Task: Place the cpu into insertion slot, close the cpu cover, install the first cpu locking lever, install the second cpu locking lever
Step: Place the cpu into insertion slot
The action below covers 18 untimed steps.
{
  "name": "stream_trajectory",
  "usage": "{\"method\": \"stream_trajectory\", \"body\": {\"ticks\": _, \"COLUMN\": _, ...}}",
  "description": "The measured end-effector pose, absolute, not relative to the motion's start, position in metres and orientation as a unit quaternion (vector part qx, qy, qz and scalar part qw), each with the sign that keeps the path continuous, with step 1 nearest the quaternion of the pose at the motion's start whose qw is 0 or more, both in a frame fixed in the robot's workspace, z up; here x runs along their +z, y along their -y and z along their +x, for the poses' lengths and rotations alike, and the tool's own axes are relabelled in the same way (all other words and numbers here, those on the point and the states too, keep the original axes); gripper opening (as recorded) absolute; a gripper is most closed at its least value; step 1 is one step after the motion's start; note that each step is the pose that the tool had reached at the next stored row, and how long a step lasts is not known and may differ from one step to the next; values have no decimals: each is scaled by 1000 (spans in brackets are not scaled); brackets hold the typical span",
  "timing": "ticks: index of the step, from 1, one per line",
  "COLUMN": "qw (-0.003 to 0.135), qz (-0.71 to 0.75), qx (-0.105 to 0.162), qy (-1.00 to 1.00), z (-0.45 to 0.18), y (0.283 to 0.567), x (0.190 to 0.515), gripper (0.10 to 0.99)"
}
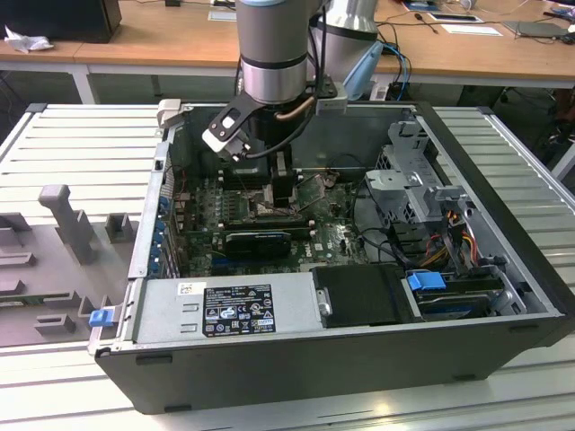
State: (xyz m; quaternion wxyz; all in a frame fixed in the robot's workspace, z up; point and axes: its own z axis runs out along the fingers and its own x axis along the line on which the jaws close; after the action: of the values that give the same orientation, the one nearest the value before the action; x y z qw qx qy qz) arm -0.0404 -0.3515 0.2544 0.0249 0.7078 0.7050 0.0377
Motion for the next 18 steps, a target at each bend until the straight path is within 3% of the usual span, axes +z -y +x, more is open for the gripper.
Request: {"method": "stream_trajectory", "body": {"ticks": 18, "qw": 25, "qz": 708, "qx": 38, "qy": -705, "z": -40, "y": 341, "x": 242, "gripper": 529}}
